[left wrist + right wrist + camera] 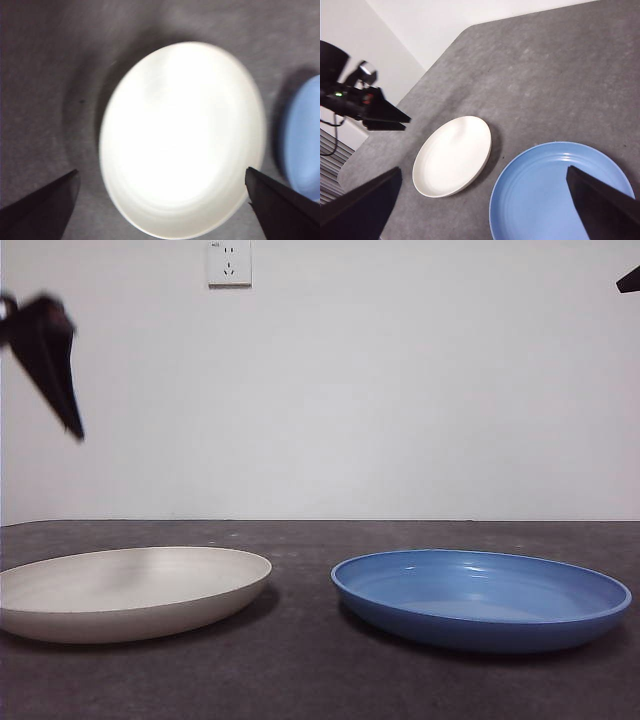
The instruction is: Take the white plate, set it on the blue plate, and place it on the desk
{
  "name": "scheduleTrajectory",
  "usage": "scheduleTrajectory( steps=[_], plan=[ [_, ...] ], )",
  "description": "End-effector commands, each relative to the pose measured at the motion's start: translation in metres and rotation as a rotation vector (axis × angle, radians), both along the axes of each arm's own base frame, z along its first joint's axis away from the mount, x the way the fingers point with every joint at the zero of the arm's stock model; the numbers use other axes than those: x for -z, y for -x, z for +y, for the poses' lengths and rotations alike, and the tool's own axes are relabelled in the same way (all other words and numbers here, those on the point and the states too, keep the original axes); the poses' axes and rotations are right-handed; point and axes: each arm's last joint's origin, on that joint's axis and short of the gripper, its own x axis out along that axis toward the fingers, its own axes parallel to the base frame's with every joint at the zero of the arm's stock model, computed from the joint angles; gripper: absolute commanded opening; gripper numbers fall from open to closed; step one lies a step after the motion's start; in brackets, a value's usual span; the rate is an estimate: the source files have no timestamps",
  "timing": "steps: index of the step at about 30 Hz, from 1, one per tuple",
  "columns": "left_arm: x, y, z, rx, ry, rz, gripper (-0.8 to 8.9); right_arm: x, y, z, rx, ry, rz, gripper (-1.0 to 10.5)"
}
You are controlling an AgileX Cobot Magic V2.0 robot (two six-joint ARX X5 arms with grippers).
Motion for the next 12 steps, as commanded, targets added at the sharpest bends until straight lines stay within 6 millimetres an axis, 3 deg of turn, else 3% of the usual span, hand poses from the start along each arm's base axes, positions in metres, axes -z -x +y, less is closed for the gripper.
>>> scheduleTrajectory(
  steps=[1, 12],
  plan=[
    [0.015, -0.014, 0.003, 0.033, -0.009, 0.034, 5.29, -0.004, 0.000, 0.000, -0.006, 0.001, -0.010, 5.8],
    [0.050, -0.035, 0.002, 0.086, 0.038, 0.077, 5.22, -0.004, 0.000, 0.000, -0.005, 0.002, -0.008, 5.8]
  ],
)
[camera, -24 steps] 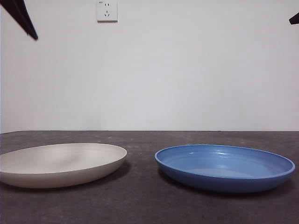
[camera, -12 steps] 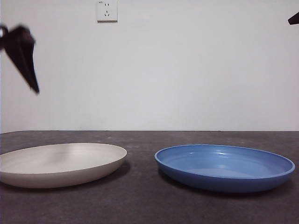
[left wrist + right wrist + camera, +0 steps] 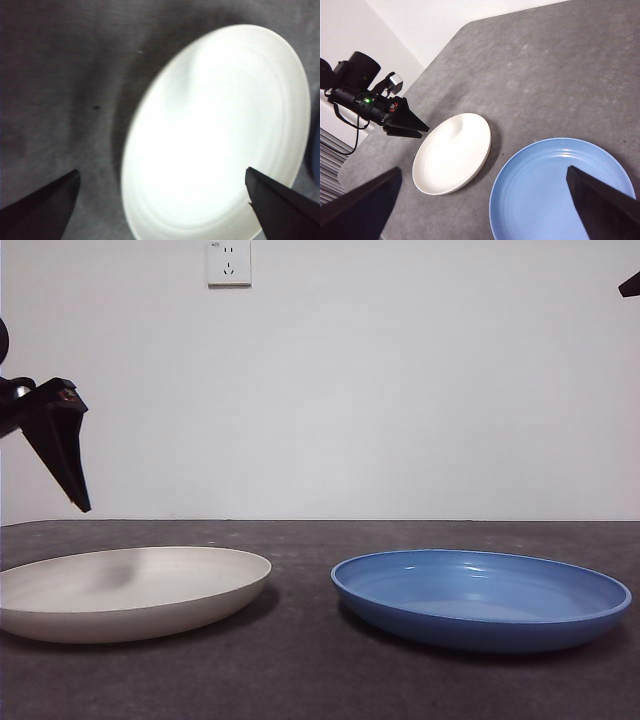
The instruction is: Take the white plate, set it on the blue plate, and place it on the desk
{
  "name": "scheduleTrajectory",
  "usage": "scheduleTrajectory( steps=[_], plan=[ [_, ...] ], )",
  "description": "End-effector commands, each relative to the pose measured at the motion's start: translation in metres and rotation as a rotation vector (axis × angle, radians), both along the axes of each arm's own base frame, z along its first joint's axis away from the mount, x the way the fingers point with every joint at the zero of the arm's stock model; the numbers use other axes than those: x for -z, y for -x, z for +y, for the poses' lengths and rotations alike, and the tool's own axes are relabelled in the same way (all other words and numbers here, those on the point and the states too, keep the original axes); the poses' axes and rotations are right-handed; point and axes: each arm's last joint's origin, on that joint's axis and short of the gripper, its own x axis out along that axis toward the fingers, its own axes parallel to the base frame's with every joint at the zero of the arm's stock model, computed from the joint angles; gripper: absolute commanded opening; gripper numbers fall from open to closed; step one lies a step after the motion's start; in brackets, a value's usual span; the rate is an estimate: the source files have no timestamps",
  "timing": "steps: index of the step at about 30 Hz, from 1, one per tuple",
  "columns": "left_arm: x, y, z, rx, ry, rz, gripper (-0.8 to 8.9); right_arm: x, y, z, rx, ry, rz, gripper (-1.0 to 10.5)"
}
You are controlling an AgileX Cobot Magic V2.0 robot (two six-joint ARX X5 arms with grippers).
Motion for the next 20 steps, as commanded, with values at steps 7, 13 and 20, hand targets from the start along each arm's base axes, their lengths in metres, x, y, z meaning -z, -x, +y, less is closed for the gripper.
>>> scheduleTrajectory(
  steps=[7, 13, 20],
  plan=[
    [0.018, -0.015, -0.001, 0.031, 0.020, 0.003, 4.90, -0.005, 0.000, 0.000, -0.005, 0.002, -0.020, 5.8],
    [0.023, -0.018, -0.001, 0.031, 0.022, 0.000, 4.20, -0.005, 0.000, 0.000, -0.005, 0.003, -0.022, 5.8],
    [0.028, -0.019, -0.001, 0.027, 0.023, 0.017, 2.61, -0.005, 0.000, 0.000, -0.002, 0.008, -0.025, 5.8]
  ],
)
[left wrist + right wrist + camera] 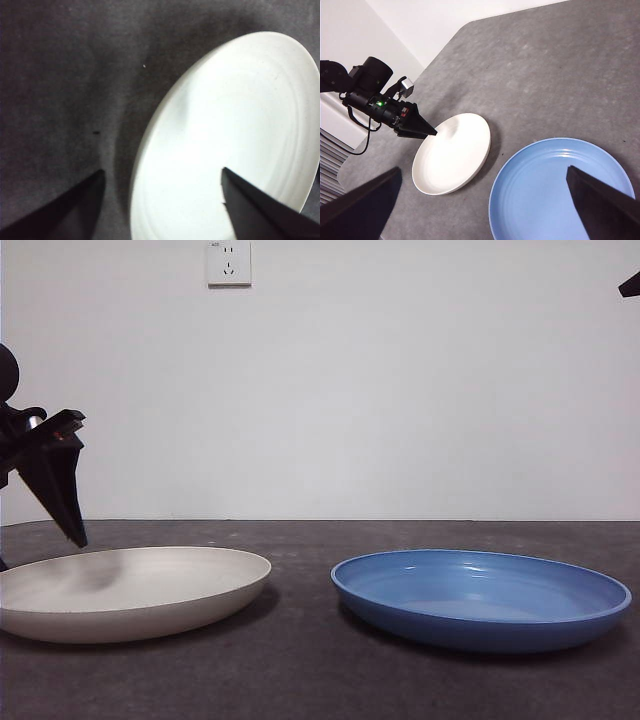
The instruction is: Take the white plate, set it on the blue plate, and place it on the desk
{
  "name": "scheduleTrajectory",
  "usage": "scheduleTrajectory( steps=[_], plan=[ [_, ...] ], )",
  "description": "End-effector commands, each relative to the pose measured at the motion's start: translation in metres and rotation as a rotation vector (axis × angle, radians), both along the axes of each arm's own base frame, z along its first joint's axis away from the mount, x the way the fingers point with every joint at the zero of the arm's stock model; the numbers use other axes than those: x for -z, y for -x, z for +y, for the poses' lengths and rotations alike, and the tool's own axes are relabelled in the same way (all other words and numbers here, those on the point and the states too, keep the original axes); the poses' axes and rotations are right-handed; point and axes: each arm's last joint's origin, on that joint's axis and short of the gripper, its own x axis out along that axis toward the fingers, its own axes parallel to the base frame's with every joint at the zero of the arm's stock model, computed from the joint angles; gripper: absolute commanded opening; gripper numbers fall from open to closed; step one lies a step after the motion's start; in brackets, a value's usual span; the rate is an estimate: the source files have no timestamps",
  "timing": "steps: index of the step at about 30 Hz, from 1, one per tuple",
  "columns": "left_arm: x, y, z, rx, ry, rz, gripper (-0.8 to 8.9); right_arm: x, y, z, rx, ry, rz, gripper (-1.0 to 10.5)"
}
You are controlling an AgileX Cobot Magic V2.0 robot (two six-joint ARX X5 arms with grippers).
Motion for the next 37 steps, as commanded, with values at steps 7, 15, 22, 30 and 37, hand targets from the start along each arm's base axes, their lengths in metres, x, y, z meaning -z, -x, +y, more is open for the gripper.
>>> scheduleTrajectory(
  steps=[7, 15, 22, 30, 37],
  plan=[
    [0.010, -0.007, -0.001, 0.010, 0.008, 0.025, 1.70, -0.005, 0.000, 0.000, -0.001, 0.008, -0.025, 5.8],
    [0.016, -0.009, 0.001, 0.001, -0.045, 0.036, 0.08, -0.005, 0.000, 0.000, -0.001, 0.007, -0.025, 5.8],
    [0.006, -0.015, 0.000, 0.008, -0.045, 0.020, 0.08, -0.005, 0.000, 0.000, 0.005, 0.001, -0.019, 5.8],
    [-0.036, -0.030, -0.032, 0.062, -0.037, 0.004, 0.08, -0.018, 0.015, -0.005, 0.073, 0.045, -0.018, 5.7],
    [-0.065, -0.030, -0.098, 0.186, -0.014, -0.061, 0.08, -0.039, 0.037, -0.008, 0.086, 0.131, -0.015, 5.7]
  ],
)
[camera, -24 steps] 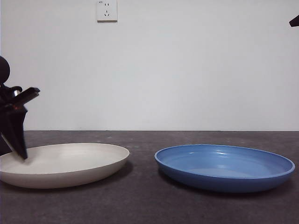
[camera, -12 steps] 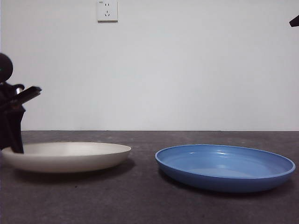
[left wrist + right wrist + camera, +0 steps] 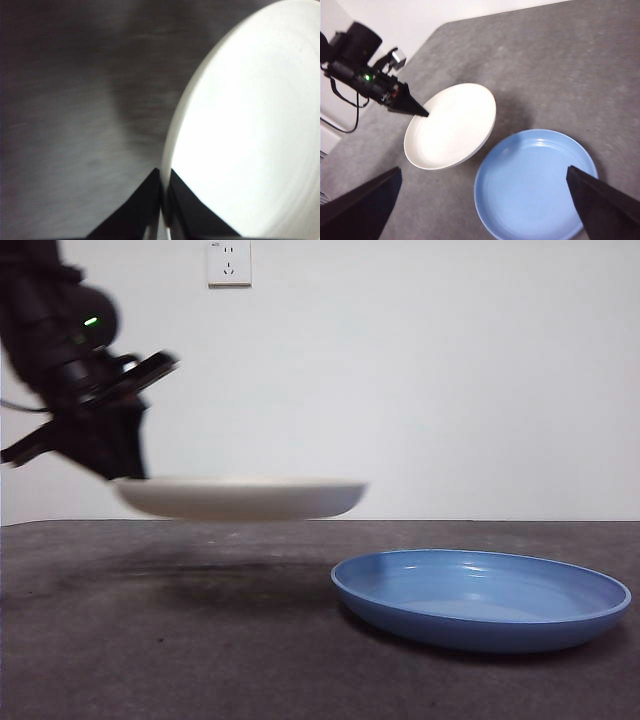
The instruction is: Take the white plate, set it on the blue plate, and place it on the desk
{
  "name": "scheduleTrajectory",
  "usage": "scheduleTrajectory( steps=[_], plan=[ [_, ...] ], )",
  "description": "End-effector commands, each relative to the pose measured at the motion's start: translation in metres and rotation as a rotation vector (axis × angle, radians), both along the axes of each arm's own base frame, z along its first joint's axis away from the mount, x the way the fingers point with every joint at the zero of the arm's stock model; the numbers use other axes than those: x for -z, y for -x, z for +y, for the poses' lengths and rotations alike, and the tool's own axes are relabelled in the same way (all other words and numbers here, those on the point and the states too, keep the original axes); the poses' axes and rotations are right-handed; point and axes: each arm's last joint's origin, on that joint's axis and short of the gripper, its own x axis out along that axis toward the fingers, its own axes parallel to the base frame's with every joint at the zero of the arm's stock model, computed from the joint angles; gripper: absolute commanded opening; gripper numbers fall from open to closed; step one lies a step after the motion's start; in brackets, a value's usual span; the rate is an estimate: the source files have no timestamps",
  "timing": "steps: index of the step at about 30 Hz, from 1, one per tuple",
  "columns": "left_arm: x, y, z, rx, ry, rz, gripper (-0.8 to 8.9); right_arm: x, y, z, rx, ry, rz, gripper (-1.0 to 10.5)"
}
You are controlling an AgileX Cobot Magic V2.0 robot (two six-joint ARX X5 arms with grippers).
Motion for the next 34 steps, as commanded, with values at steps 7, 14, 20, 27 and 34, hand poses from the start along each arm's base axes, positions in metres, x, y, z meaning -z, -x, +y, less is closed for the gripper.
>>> scheduleTrajectory(
  steps=[7, 14, 20, 27, 34],
  plan=[
    [-0.024, 0.005, -0.079, 0.131, 0.051, -0.071, 0.09, -0.021, 0.025, -0.005, 0.045, 0.166, 0.024, 5.7],
    [-0.010, 0.004, -0.129, 0.228, 0.039, -0.029, 0.09, -0.028, 0.047, -0.008, 0.084, 0.217, -0.028, 5.7],
    [0.010, -0.001, -0.159, 0.283, 0.022, 0.009, 0.09, -0.028, 0.060, -0.008, 0.061, 0.214, -0.050, 5.7],
    [0.026, -0.003, -0.173, 0.301, -0.002, 0.021, 0.09, -0.026, 0.065, -0.007, 0.035, 0.213, -0.037, 5.7],
    [0.028, -0.004, -0.179, 0.288, -0.001, 0.000, 0.09, -0.025, 0.066, -0.007, 0.019, 0.214, -0.038, 5.7]
  ],
)
